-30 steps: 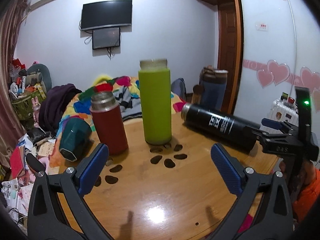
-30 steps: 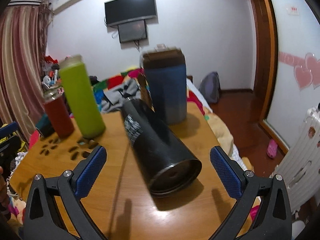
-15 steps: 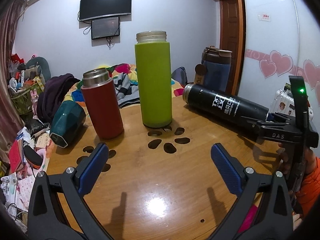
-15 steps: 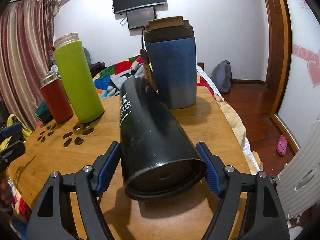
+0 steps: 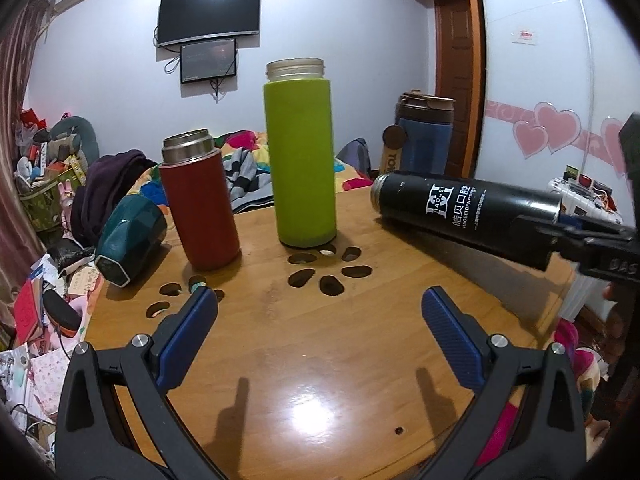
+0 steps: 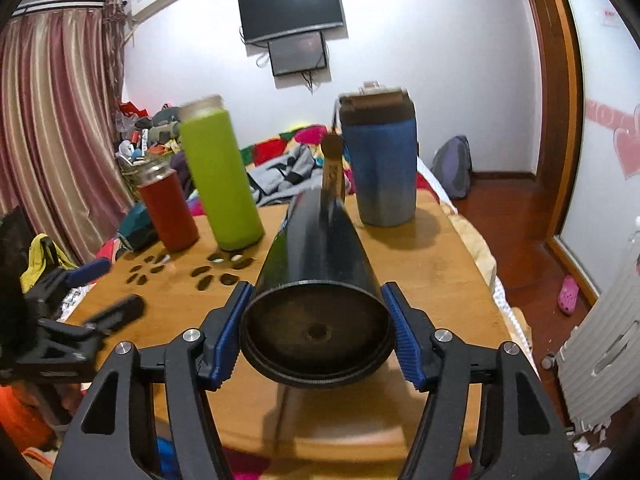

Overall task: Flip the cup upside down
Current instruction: 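Lift the black cup with the right tool toward the left tool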

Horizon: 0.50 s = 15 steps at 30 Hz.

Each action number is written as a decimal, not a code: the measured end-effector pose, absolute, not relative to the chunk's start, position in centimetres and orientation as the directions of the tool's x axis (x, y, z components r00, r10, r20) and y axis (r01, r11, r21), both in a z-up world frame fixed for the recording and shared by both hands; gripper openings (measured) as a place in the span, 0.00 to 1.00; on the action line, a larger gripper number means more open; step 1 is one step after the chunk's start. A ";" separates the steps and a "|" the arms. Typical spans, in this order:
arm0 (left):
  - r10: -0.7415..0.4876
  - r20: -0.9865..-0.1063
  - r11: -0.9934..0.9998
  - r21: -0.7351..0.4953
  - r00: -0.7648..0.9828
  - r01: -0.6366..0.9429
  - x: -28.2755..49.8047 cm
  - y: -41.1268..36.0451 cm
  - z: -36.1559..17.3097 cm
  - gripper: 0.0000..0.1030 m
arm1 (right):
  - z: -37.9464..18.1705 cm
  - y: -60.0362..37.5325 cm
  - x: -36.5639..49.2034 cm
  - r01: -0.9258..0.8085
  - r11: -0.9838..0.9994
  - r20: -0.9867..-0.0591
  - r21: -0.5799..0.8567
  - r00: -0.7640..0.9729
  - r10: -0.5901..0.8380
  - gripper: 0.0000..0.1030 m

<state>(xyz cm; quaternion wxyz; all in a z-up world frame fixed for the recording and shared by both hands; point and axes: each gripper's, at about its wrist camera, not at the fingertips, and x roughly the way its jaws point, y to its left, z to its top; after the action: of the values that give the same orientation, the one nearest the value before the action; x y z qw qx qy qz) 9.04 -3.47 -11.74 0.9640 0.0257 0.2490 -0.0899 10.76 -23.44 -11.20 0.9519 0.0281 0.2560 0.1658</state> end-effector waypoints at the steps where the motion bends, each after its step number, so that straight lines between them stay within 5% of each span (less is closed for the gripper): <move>1: -0.164 -0.482 0.982 0.008 0.861 0.191 8.9 -3.6 -11.8 1.00 | -10.9 -23.4 10.4 -0.302 0.944 -0.473 0.134 0.817 0.329 0.59; 15: -0.268 -0.423 0.937 0.095 0.866 0.336 6.6 -7.1 -11.6 1.00 | -7.4 -20.9 5.5 -0.398 0.913 -0.409 0.085 0.822 0.397 0.59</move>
<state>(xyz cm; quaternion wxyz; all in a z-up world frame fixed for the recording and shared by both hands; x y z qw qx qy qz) 6.58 -7.07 -11.57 0.9623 0.0827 0.2064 -0.1568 5.55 -20.93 -7.39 0.9544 -0.0020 0.2137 0.2083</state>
